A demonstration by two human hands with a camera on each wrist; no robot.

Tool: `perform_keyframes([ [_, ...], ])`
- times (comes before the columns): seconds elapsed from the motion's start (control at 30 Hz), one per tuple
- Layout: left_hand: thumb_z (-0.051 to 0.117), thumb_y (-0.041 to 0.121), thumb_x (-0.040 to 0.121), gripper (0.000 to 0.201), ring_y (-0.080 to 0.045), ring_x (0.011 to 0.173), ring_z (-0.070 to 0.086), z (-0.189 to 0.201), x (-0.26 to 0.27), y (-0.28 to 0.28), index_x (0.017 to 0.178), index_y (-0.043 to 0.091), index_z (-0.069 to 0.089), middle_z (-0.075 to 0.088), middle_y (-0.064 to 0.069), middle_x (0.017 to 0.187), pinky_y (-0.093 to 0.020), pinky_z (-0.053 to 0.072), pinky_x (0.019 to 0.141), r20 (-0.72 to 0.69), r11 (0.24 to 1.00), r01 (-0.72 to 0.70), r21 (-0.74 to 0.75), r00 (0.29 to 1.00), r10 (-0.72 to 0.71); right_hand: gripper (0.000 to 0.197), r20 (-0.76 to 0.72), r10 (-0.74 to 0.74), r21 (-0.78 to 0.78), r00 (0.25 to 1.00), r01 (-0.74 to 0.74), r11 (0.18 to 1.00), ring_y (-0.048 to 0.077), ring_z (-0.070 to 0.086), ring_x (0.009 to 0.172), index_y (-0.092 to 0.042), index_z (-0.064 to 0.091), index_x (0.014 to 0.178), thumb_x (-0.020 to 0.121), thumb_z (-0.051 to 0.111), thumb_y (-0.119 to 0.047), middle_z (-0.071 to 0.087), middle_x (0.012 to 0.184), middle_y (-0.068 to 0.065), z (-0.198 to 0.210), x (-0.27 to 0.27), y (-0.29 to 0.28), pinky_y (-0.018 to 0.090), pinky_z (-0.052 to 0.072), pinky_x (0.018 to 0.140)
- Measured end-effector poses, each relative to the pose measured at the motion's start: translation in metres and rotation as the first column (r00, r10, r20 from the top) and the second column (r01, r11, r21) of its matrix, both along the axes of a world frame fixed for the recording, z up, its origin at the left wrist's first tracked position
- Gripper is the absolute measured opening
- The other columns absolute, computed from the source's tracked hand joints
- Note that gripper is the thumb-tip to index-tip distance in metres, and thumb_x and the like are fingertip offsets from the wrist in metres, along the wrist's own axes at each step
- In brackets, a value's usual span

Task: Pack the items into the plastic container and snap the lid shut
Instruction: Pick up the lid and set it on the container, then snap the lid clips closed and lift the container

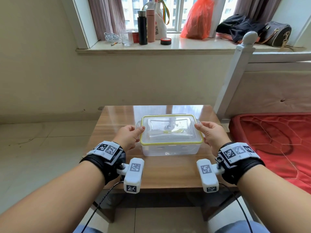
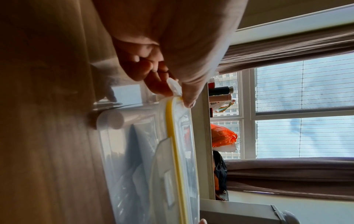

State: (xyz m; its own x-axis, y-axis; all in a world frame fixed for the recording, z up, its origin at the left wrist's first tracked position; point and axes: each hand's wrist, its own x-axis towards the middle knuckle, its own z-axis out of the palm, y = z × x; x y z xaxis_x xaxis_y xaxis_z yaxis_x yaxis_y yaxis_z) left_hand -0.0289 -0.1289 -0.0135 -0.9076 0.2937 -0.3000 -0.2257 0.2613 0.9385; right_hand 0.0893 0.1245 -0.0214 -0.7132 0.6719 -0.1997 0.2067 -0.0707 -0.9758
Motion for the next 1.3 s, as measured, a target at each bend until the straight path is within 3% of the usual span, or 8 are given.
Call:
perform_keyframes([
  [0.33,0.066,0.040,0.085,0.031,-0.014,0.073,0.053,-0.006,-0.001,-0.001,0.100,0.012,0.062,0.061,-0.004,0.091,-0.025,0.039,0.049,0.001,1.000,0.009,-0.004,1.000,-0.009,0.041,-0.002,0.002,0.065,1.000,-0.002,0.998,0.006,0.052,0.064,-0.001,0.059,0.122,0.087,0.068,-0.021,0.061,0.085,-0.002,-0.001,0.001,-0.002,0.018,0.036,0.054],
  [0.47,0.064,0.033,0.088,0.048,-0.012,0.075,0.057,-0.010,-0.001,0.002,0.131,0.019,0.047,0.061,-0.003,0.102,-0.023,0.044,0.041,-0.056,1.000,-0.011,0.020,0.998,0.012,0.042,-0.014,-0.016,0.102,1.000,0.017,0.995,0.008,0.056,0.072,-0.001,0.059,0.122,0.086,0.068,-0.022,0.064,0.100,0.007,-0.004,0.002,-0.005,0.021,0.039,0.059],
  [0.63,0.067,0.054,0.071,0.075,-0.017,0.112,0.062,-0.014,0.008,0.003,0.137,0.025,0.049,0.064,0.004,0.126,-0.044,0.051,0.096,-0.133,0.998,-0.053,0.024,0.990,0.056,0.039,-0.051,-0.070,0.177,0.996,0.078,0.981,0.003,0.054,0.077,-0.011,0.058,0.120,0.085,0.069,-0.028,0.061,0.098,0.002,-0.009,0.002,-0.009,0.024,0.045,0.070],
  [0.73,0.062,0.048,0.082,0.070,-0.013,0.130,0.050,-0.010,0.016,0.007,0.144,0.020,0.044,0.053,0.006,0.142,-0.032,0.035,0.112,-0.146,0.999,-0.039,0.011,0.988,0.041,0.037,-0.040,-0.124,0.174,0.991,0.129,0.976,0.013,0.062,0.084,-0.017,0.059,0.109,0.080,0.073,-0.035,0.065,0.104,0.005,-0.012,0.001,-0.012,0.041,0.055,0.083],
  [0.83,0.051,0.042,0.093,0.058,-0.010,0.130,0.046,-0.012,0.017,0.010,0.144,0.017,0.043,0.050,0.010,0.142,-0.020,0.029,0.106,-0.177,0.999,-0.026,-0.035,0.984,0.019,0.037,-0.008,-0.140,0.138,0.990,0.140,0.980,0.025,0.067,0.095,-0.021,0.061,0.098,0.072,0.075,-0.044,0.069,0.100,0.004,-0.015,0.000,-0.012,0.052,0.054,0.088],
  [0.97,0.048,0.059,0.079,0.068,-0.016,0.123,0.057,-0.021,0.012,0.013,0.135,0.022,0.055,0.062,0.006,0.133,-0.039,0.039,0.110,-0.181,0.999,-0.004,-0.054,0.984,-0.006,0.025,-0.007,-0.152,0.085,0.988,0.152,0.985,0.029,0.068,0.099,-0.023,0.062,0.085,0.073,0.075,-0.042,0.071,0.104,0.007,-0.016,-0.001,-0.014,0.049,0.054,0.090],
  [1.1,0.045,0.035,0.097,0.043,-0.015,0.121,0.056,-0.014,0.014,0.014,0.134,0.017,0.057,0.062,0.004,0.131,-0.033,0.038,0.109,-0.197,0.996,-0.009,-0.087,0.980,-0.008,0.022,-0.033,-0.163,0.035,0.986,0.164,0.986,0.025,0.068,0.085,-0.022,0.064,0.077,0.072,0.076,-0.041,0.072,0.093,0.006,-0.017,0.001,-0.017,0.053,0.056,0.086],
  [1.3,0.051,0.046,0.087,0.051,-0.016,0.121,0.058,-0.020,0.010,0.011,0.130,0.019,0.060,0.064,0.007,0.130,-0.039,0.040,0.109,-0.167,0.998,-0.034,-0.054,0.986,0.024,0.016,-0.069,-0.161,-0.001,0.985,0.161,0.987,0.023,0.067,0.080,-0.020,0.066,0.074,0.077,0.075,-0.033,0.072,0.084,0.004,-0.017,0.001,-0.021,0.051,0.056,0.087],
])
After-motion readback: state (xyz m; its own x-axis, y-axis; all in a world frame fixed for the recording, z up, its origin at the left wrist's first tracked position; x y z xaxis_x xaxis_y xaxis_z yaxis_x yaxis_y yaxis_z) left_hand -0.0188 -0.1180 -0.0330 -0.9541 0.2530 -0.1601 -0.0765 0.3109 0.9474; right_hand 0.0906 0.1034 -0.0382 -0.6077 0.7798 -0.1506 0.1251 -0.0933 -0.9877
